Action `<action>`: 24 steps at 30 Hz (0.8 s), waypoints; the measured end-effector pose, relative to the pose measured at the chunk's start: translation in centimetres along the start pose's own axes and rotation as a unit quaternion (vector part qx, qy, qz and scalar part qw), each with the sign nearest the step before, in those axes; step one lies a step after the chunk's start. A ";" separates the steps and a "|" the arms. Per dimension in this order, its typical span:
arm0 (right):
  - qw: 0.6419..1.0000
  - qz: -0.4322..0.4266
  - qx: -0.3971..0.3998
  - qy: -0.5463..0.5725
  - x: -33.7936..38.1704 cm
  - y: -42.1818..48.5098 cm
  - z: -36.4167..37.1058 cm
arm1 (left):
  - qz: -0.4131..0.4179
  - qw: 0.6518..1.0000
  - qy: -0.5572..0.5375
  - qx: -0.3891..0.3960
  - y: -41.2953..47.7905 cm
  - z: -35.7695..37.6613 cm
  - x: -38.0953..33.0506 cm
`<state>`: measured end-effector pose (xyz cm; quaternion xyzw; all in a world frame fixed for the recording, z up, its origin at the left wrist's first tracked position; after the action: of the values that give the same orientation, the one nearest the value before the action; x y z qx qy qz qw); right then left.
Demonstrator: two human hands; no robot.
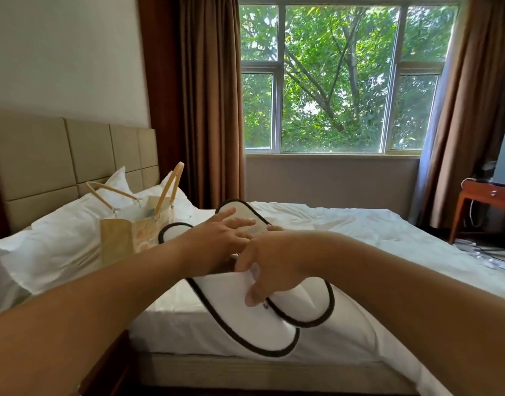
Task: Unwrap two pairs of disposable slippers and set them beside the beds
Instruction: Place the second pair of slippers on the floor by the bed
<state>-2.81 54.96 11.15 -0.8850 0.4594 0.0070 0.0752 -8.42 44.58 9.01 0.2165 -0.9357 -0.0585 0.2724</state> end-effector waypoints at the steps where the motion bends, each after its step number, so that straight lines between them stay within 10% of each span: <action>1: 1.000 -0.009 -0.005 -0.024 0.1 -0.1 0.3 | 0.012 1.000 -0.005 0.001 0.0 0.1 -0.2; 8: 0.995 -0.052 -0.057 0.065 -1.0 -0.7 2.1 | 0.062 0.995 0.036 -0.068 0.3 0.1 -1.5; 16: 0.977 0.068 -0.119 0.165 -6.1 1.6 3.9 | -0.331 0.901 -0.277 0.049 2.6 0.9 1.4; 20: 0.968 0.070 -0.153 0.188 -6.4 2.4 4.7 | -0.318 0.843 -0.395 0.181 3.6 2.3 -0.7; 24: 0.962 0.036 -0.178 0.205 -6.0 2.0 5.4 | -0.274 0.869 -0.355 0.210 3.6 3.1 -1.7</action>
<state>-7.59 59.41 5.99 -0.8494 0.4880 -0.0898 -0.1796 -10.14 48.53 6.36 0.4811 -0.8624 -0.0057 -0.1575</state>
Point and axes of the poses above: each hand's wrist, its own y-axis towards the middle knuckle, its own z-axis out of the palm, x = y × z, the point moved 5 cm from there along y, towards the middle knuckle, and after that the axes turned 8 degrees about z, right-handed, at the moved point
